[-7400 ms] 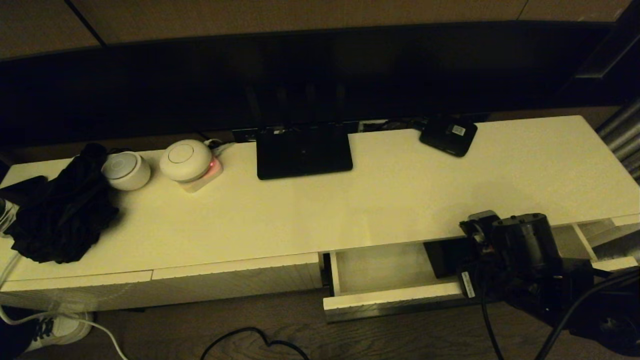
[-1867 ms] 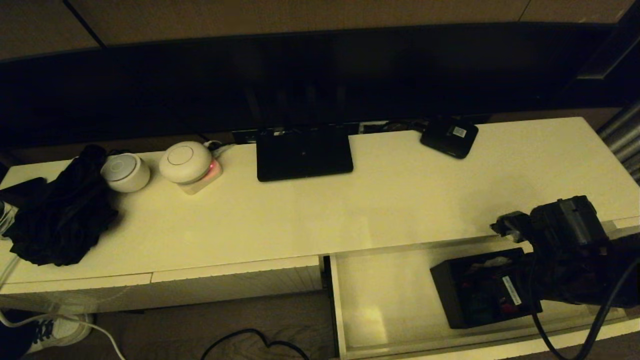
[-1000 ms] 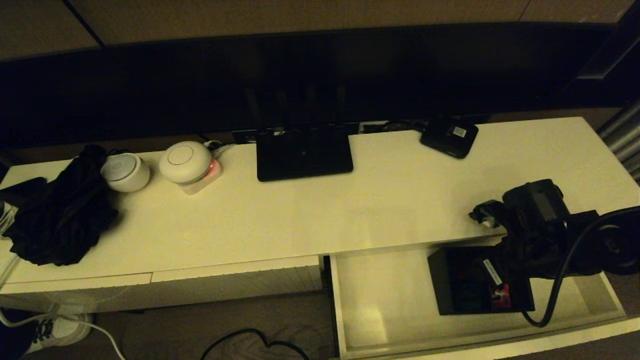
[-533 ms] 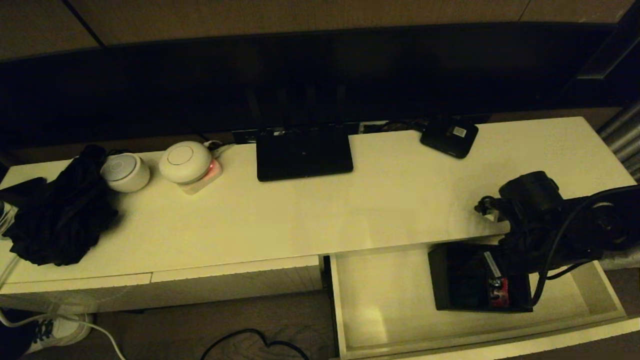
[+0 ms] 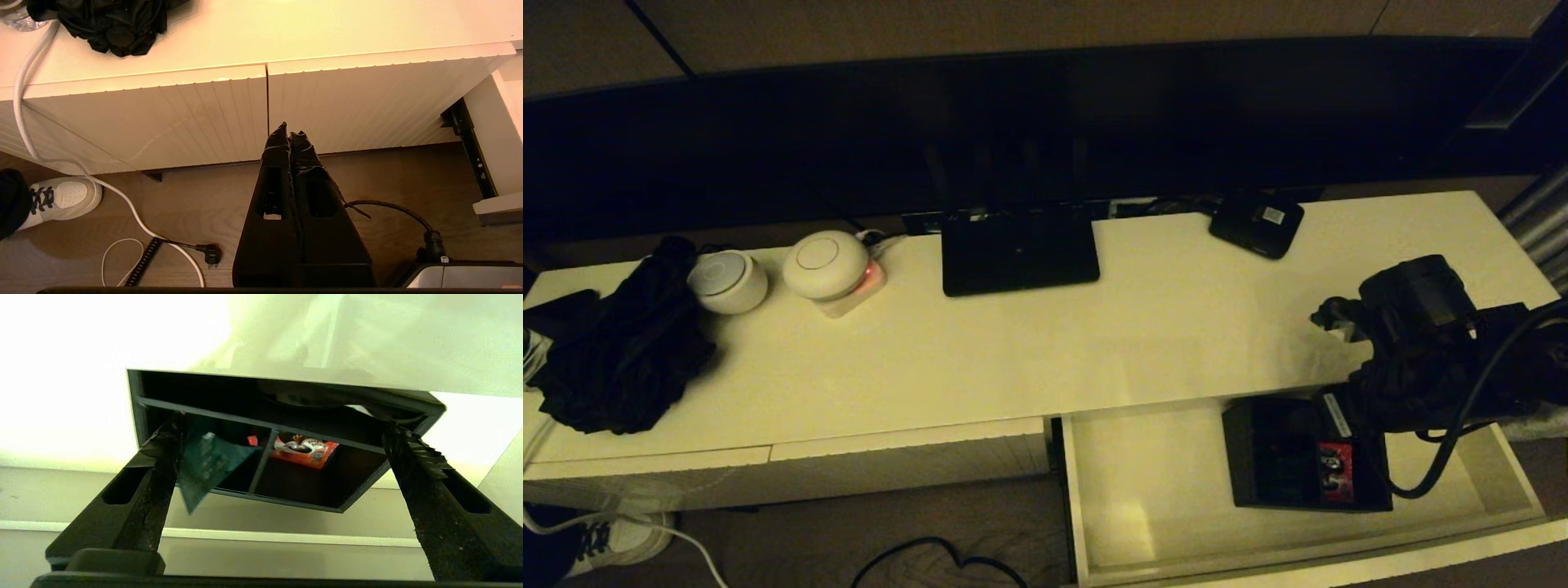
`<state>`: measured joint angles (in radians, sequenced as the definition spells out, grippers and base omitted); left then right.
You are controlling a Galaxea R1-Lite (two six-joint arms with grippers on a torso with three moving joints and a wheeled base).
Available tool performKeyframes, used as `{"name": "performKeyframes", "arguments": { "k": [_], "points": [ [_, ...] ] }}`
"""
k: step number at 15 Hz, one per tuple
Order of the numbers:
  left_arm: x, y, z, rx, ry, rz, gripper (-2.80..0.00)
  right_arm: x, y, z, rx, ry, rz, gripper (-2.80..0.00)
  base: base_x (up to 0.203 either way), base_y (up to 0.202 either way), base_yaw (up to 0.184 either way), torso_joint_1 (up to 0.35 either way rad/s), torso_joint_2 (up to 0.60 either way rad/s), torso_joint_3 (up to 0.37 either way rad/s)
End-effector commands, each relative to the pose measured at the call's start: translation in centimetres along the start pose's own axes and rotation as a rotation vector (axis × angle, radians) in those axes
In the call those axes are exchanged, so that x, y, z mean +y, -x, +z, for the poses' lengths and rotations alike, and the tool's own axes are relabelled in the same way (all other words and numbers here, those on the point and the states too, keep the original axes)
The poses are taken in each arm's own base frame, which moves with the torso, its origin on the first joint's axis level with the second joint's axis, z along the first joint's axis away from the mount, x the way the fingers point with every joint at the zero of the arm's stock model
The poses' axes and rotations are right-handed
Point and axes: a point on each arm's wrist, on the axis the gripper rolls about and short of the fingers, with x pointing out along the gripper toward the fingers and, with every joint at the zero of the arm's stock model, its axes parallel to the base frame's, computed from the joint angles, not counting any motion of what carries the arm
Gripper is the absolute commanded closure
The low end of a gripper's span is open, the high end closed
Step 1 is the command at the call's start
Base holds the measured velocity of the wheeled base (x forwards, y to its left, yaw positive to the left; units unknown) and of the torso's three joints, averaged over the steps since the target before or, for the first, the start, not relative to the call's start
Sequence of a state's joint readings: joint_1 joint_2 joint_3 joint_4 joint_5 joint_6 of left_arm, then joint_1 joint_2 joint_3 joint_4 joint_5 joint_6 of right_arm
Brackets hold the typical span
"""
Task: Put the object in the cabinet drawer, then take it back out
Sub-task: Take the storage box out of the drawer and put it on the table
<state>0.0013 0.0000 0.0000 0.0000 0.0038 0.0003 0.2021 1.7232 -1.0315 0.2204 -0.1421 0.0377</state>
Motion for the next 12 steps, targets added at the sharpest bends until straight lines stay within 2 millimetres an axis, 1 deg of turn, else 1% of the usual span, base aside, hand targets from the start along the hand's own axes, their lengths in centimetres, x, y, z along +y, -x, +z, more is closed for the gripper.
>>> {"name": "performKeyframes", "arguments": {
  "k": [1, 3, 7, 11, 12],
  "points": [
    [0.0, 0.0, -0.1, 0.003, 0.0, 0.001, 0.0, 0.0, 0.7, 0.0, -0.019, -0.047, -0.007, -2.8, 0.0, 0.0, 0.0, 0.0, 0.0, 0.0],
    [0.0, 0.0, -0.1, 0.003, 0.0, 0.001, 0.0, 0.1, 0.3, -0.3, 0.024, -0.138, -0.012, -2.8, 0.0, 0.0, 0.0, 0.0, 0.0, 0.0],
    [0.0, 0.0, -0.1, 0.003, 0.0, 0.001, 0.0, 0.5, -0.1, -0.8, 0.117, -0.266, 0.016, -2.8, 0.0, 0.0, 0.0, 0.0, 0.0, 0.0],
    [0.0, 0.0, -0.1, 0.003, 0.0, 0.001, 0.0, 0.9, -0.6, -1.1, 0.14, -0.31, 0.022, -2.8, 0.0, 0.0, 0.0, 0.0, 0.0, 0.0],
    [0.0, 0.0, -0.1, 0.003, 0.0, 0.0, 0.0, 0.9, -0.8, -1.4, 0.162, -0.325, 0.016, -2.8, 0.0, 0.0, 0.0, 0.0, 0.0, 0.0]
  ]
}}
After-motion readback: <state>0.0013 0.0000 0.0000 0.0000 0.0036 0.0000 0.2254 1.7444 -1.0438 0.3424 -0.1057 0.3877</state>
